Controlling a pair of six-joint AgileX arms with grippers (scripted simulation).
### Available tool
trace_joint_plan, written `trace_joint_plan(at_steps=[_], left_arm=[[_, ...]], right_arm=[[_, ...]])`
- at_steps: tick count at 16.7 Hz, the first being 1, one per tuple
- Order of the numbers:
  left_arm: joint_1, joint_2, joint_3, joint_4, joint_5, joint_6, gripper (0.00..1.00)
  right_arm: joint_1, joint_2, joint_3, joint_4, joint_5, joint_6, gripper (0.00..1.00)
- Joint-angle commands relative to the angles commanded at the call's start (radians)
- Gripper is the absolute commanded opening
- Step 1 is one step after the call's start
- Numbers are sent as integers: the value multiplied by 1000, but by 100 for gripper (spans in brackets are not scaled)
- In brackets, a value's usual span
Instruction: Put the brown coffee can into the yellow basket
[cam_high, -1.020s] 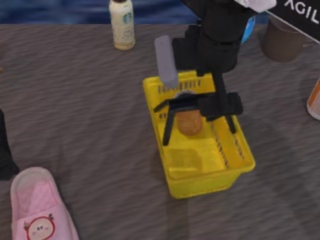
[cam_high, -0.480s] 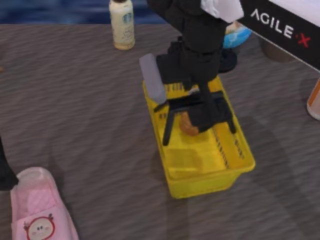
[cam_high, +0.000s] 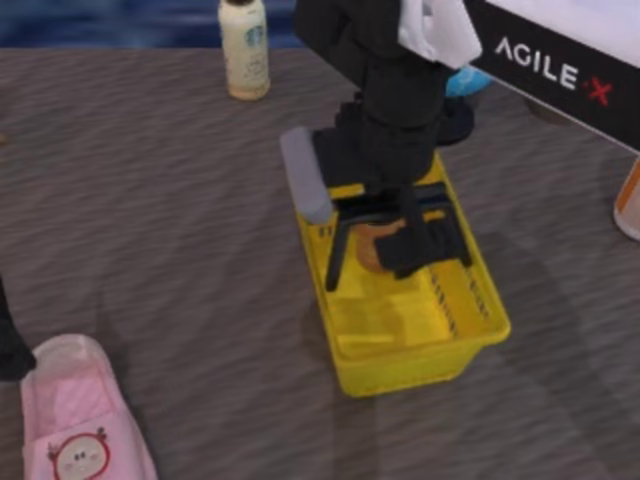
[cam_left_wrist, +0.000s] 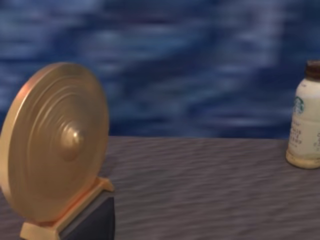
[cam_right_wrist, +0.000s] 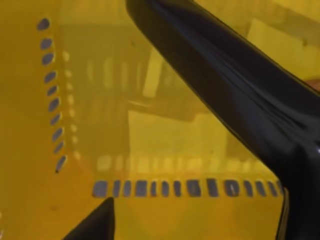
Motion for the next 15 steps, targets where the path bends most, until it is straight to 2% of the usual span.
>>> trace_joint_plan(at_steps=[2, 15], left_arm=[[0, 0, 0, 0, 0, 0, 100], [0, 0, 0, 0, 0, 0, 100]], right_arm=[[0, 0, 0, 0, 0, 0, 100], [0, 0, 0, 0, 0, 0, 2]])
